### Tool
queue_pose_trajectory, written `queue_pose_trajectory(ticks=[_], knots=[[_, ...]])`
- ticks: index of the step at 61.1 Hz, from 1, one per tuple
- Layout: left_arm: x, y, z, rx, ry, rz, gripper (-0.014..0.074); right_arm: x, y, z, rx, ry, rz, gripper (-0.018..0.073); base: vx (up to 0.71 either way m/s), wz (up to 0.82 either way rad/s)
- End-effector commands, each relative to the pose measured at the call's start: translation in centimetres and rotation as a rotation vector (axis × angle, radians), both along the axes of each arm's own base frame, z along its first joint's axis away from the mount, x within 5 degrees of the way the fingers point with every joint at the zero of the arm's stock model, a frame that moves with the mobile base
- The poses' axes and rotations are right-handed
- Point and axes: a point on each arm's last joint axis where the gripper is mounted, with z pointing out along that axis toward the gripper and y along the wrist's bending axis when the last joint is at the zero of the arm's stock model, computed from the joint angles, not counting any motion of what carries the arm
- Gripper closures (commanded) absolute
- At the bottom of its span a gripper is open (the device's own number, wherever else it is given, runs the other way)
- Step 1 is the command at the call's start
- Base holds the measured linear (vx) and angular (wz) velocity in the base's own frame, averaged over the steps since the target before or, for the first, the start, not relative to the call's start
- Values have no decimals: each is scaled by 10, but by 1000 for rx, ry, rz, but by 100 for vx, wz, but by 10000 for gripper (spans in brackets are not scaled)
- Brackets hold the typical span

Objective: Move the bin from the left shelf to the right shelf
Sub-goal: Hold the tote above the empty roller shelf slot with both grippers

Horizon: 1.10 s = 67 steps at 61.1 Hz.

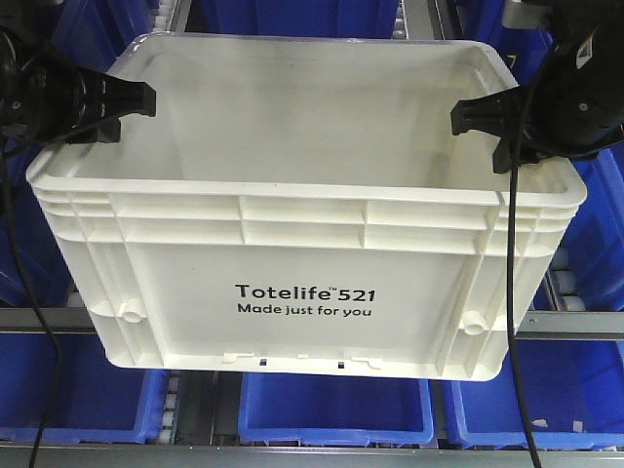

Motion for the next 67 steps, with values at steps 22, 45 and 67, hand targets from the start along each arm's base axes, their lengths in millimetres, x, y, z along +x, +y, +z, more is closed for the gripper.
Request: queue_pose_trajectory(ticks=[22, 45, 67], knots=[[-3, 6, 29, 5, -177, -16, 536, -4, -10, 31, -19, -183, -10, 557, 0, 0], [14, -4, 33, -21, -331, -86, 536, 6, -16, 40, -99, -324, -9, 557, 0, 0], [51, -21, 14, -40, -434, -120, 536, 35, -13, 30, -158, -441, -10, 557, 0, 0]])
